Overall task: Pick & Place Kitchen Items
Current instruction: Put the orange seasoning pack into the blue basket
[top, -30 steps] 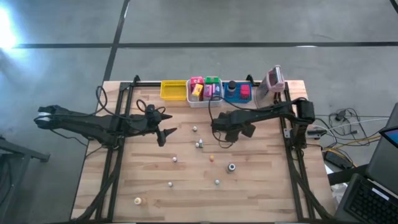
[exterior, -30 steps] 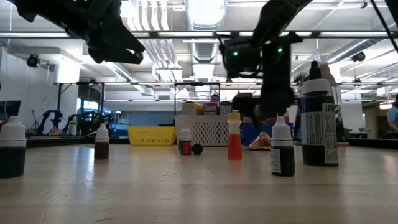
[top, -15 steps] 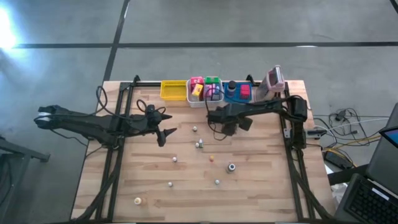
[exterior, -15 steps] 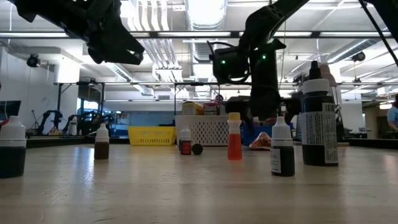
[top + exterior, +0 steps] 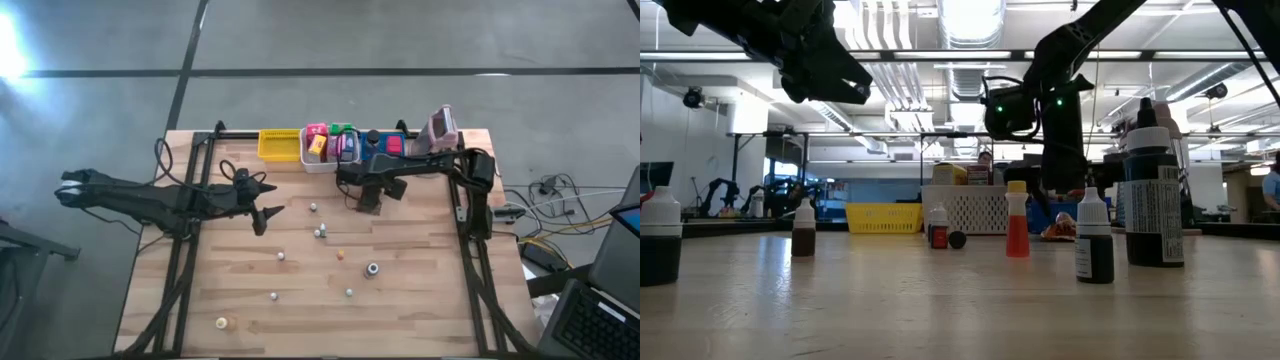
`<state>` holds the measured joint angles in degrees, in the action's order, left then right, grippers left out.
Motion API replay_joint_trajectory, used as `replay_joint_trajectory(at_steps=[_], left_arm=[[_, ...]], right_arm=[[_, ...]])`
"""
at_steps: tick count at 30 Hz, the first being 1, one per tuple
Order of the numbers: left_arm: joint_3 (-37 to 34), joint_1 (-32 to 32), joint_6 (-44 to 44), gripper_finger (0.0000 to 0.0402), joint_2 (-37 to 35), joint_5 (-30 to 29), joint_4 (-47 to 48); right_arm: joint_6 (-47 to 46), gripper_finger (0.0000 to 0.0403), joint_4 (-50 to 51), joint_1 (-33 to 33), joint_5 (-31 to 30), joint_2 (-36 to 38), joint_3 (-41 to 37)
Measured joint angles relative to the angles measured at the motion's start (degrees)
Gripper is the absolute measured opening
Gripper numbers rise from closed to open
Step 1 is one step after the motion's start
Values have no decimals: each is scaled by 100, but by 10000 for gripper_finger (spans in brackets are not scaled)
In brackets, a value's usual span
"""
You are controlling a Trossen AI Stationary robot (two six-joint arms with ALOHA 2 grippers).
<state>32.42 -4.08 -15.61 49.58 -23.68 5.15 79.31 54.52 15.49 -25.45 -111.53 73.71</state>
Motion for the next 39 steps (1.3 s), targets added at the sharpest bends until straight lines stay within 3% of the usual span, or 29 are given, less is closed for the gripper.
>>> replay_joint_trajectory(at_steps=[15, 31, 35, 39], left_arm=[[0, 0, -62, 312, 0, 0, 0], [0, -2, -64, 312, 0, 2, 4], [0, -2, -64, 312, 0, 2, 4], [0, -1, -64, 312, 0, 2, 2]], right_arm=[[-5, 257, -265, 15, 55, -458, 7], [-737, 80, 85, -78, 225, -128, 2], [-1273, 60, 116, -90, 739, 234, 2], [-2085, 69, 94, -88, 1350, 674, 0]])
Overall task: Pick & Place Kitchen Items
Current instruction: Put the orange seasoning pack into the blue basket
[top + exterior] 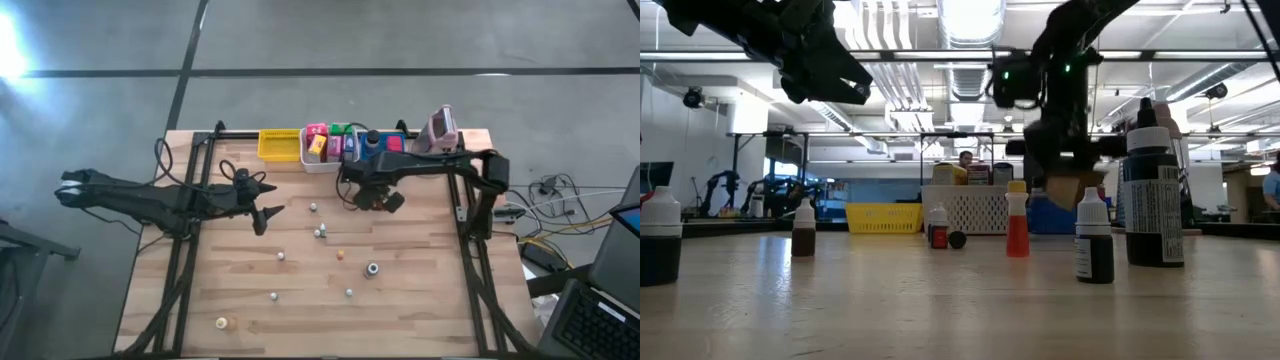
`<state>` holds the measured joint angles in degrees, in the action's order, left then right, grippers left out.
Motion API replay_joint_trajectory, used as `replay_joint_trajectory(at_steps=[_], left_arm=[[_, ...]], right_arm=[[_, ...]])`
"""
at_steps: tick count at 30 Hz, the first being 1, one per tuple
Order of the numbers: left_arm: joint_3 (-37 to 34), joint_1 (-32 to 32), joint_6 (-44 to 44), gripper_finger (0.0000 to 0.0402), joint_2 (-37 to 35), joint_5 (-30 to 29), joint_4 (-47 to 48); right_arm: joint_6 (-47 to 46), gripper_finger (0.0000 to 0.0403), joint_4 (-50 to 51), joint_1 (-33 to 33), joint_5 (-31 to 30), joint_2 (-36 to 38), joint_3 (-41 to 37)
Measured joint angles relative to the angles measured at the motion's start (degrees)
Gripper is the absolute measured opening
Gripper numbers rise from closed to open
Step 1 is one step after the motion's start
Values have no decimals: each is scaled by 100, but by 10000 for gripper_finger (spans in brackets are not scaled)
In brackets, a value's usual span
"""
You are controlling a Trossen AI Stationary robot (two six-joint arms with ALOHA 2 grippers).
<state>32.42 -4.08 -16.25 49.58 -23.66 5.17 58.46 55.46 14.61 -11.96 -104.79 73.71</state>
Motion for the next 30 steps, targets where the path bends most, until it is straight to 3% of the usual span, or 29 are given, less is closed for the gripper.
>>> replay_joint_trajectory(at_steps=[8, 16, 22, 30], left_arm=[[0, 1, -122, 312, 0, 1, -423], [0, 6, -60, 312, 156, 0, -2073], [1, 9, 841, 312, 686, -4, -3599], [763, 12, 2855, 312, 1833, -165, -4220]], right_arm=[[-2011, 58, -254, -2, 783, 986, 0], [-4775, 62, -1476, -13, 316, 1895, 0], [-5432, 54, -2815, -12, -518, 2109, 0], [-5549, 62, -4110, -41, -577, 2115, 0]])
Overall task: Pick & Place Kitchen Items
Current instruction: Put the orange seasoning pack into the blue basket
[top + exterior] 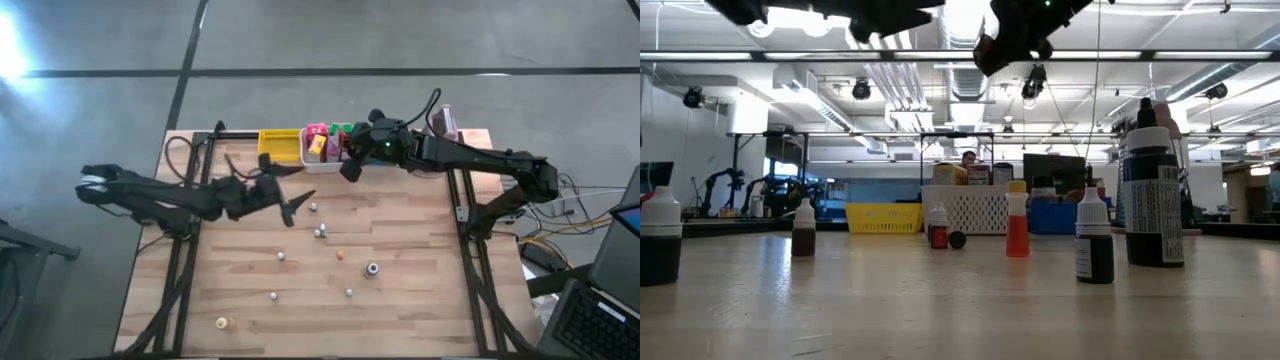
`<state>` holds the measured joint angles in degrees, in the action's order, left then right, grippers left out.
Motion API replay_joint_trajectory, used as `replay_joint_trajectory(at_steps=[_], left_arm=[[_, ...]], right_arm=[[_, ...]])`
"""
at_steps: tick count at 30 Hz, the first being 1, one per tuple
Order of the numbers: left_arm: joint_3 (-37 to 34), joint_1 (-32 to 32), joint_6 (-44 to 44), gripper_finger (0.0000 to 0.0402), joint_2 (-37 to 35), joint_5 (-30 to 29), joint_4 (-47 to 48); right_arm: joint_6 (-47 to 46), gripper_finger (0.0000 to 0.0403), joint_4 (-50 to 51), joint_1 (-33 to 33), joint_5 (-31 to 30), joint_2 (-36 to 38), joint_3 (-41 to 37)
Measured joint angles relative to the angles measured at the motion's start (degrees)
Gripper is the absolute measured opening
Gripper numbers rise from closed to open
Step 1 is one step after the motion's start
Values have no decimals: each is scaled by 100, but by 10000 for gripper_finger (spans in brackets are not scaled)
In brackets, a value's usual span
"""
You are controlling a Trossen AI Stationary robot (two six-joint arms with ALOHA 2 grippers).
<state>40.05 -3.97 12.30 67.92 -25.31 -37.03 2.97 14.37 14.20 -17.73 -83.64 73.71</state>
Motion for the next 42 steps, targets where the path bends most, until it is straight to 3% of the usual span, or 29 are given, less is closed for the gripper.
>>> replay_joint_trajectory(at_steps=[2, 5, 10, 14, 18, 26, 36, 42], left_arm=[[375, 0, 420, 312, 106, 37, 581], [1209, 65, 563, 312, 54, 235, 2377], [2483, 356, 694, 312, 95, 1181, 4867], [2857, 647, 781, 312, 94, 2407, 5327], [2870, 872, 773, 312, 186, 3653, 4838], [3301, 1011, 911, 312, 788, 4434, 4635], [4522, 1027, 1008, 312, 1780, 4995, 5581], [4827, 1027, 1040, 312, 2064, 5018, 5922]], right_arm=[[218, 60, 120, -37, 28, 0, 0], [405, 55, 511, -106, 375, 8, 0], [732, 59, 883, -202, 2085, 15, -1], [823, 59, 995, -316, 3609, 13, -2], [773, 55, 997, -421, 4440, 13, -2], [784, 58, 982, -497, 4465, 13, -2], [899, 59, 942, -497, 4467, 11, -2], [926, 55, 943, -498, 4490, 11, -2]])
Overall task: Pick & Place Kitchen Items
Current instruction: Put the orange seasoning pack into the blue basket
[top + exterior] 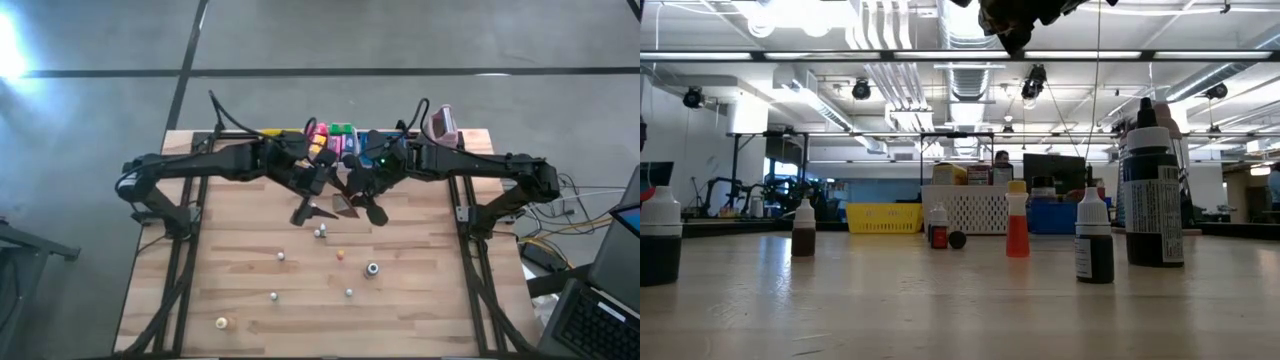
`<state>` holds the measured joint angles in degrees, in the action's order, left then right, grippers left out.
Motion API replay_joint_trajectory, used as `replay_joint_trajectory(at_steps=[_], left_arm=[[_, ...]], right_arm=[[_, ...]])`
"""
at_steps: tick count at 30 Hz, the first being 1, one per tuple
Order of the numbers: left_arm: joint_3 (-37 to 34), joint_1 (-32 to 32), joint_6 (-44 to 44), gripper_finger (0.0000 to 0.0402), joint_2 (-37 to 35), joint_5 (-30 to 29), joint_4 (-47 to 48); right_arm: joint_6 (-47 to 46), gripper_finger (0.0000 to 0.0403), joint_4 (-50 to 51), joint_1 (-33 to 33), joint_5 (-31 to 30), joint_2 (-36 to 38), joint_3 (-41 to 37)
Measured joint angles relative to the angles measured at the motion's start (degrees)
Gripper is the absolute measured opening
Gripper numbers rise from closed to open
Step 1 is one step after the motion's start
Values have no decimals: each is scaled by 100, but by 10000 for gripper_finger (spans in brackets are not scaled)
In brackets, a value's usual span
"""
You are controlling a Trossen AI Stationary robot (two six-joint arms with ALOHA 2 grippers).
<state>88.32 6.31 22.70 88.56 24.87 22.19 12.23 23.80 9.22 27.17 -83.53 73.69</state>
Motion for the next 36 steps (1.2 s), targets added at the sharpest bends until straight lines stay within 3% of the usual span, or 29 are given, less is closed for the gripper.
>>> replay_joint_trajectory(at_steps=[4, 8, 24, 31, 36], left_arm=[[-35, 0, 69, 304, -38, 25, 44], [-40, 0, 105, 267, -46, 28, 39], [-47, 0, 187, 12, -88, 22, -72], [-47, -2, 107, 4, -107, 39, 0], [-49, 0, 77, 3, -289, 34, 263]], right_arm=[[25, 58, 2, 1, 34, 0, 0], [44, 55, -1, -1, 38, 0, 0], [46, 55, -35, -1, 54, -7, 4], [0, 92, -7, 1, 32, -7, 7], [134, 139, 333, 3, -456, 76, 7]])
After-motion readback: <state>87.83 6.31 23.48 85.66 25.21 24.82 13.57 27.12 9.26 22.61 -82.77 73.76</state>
